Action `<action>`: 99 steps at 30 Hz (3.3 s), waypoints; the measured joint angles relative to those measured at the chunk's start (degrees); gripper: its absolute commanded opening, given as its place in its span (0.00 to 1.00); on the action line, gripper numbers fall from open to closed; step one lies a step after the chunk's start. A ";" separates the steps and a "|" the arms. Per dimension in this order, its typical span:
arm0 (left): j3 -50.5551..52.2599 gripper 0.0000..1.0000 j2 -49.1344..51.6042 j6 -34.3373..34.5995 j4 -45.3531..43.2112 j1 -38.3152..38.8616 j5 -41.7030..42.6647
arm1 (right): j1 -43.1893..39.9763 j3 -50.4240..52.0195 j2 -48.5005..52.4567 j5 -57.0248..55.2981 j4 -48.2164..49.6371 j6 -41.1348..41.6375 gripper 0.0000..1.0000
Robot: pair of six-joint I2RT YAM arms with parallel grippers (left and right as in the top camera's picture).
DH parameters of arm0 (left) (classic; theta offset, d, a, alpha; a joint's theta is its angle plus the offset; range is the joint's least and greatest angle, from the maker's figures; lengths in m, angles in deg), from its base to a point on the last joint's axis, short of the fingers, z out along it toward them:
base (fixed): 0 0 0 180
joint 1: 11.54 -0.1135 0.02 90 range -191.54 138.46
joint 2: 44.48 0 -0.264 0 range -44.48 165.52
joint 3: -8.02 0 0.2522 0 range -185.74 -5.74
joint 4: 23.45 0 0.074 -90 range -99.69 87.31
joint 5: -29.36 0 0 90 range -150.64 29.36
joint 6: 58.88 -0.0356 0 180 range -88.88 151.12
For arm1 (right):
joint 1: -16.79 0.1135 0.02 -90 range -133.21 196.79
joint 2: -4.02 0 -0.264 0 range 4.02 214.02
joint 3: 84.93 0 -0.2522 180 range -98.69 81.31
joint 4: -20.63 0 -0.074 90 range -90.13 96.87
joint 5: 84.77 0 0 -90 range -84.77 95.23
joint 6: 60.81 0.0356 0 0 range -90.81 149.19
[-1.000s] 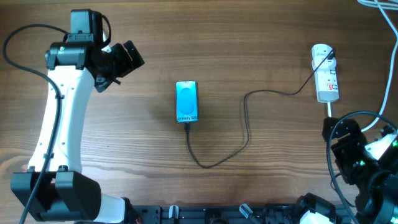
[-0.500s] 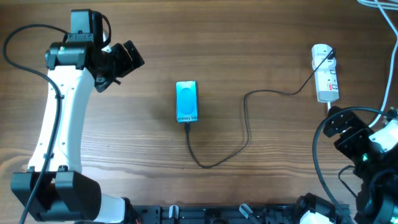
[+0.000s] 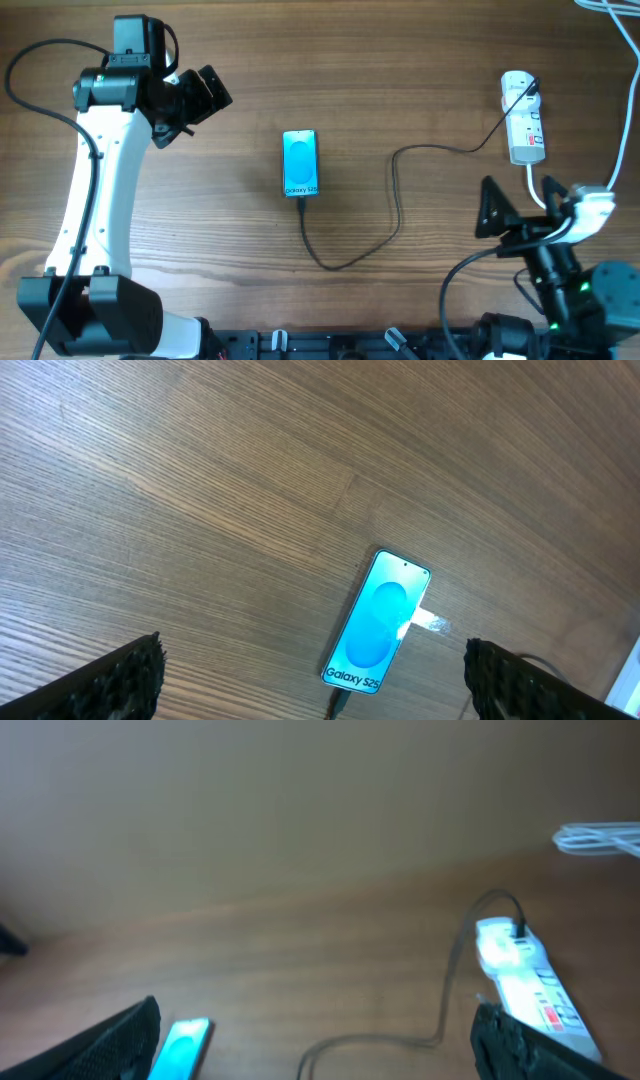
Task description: Plug charger to phone and switch on socket
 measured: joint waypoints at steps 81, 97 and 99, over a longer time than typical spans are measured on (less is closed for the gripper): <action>0.00 1.00 0.00 0.00 0.00 0.00 -0.02 | 7.30 34.95 -15.10 -17.00 28.22 -14.12 1.00; 0.00 1.00 0.02 0.00 0.00 0.00 -0.02 | 7.30 34.95 -15.13 -17.00 28.22 -14.12 1.00; 0.00 1.00 0.02 0.00 0.00 0.00 -0.02 | 7.30 34.95 -15.13 -17.00 28.22 -14.12 1.00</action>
